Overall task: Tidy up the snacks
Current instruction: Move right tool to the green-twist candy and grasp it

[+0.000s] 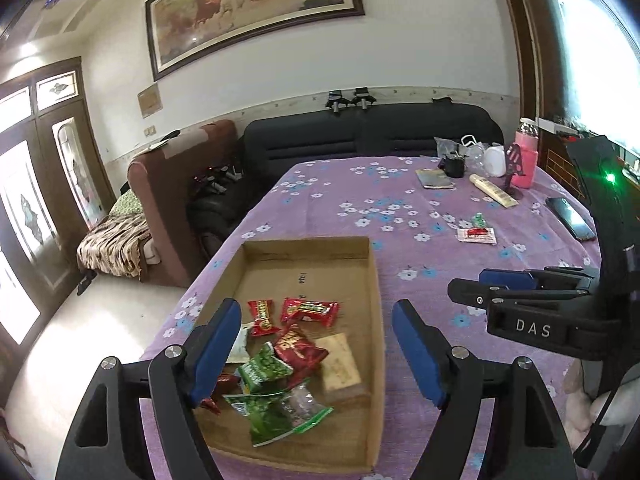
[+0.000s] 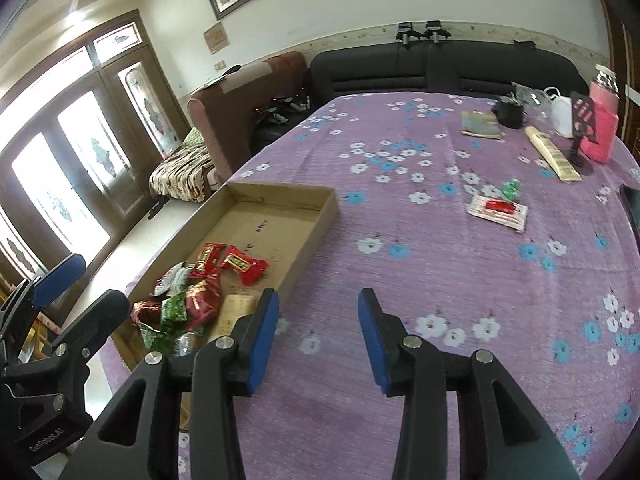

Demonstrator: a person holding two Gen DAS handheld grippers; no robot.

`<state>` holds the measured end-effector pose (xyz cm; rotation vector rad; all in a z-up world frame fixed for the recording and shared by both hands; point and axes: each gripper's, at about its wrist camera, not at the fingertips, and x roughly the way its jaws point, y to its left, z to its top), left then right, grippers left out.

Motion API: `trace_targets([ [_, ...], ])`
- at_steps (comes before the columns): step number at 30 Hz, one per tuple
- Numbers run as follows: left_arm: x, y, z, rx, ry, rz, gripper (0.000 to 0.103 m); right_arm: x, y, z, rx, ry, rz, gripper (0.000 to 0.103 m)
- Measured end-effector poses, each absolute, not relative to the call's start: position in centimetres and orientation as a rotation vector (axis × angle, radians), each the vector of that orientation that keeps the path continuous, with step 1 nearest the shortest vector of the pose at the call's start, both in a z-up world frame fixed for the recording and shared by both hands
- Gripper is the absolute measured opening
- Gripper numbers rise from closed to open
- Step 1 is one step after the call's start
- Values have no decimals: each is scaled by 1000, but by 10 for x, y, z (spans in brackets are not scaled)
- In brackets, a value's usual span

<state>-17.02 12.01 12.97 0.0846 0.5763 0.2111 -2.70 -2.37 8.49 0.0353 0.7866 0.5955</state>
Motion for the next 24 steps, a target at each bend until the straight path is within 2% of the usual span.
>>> trace_targets([
  [14,-158,105,120,92,619,158,84,-9,-69,75,73,801,522,41],
  [19,-155,109,116,42,635,97,84,7,-111,76,95,791,422,46],
  [24,-148,105,108,-4,653,6,85,32,-161,73,138,807,295,46],
])
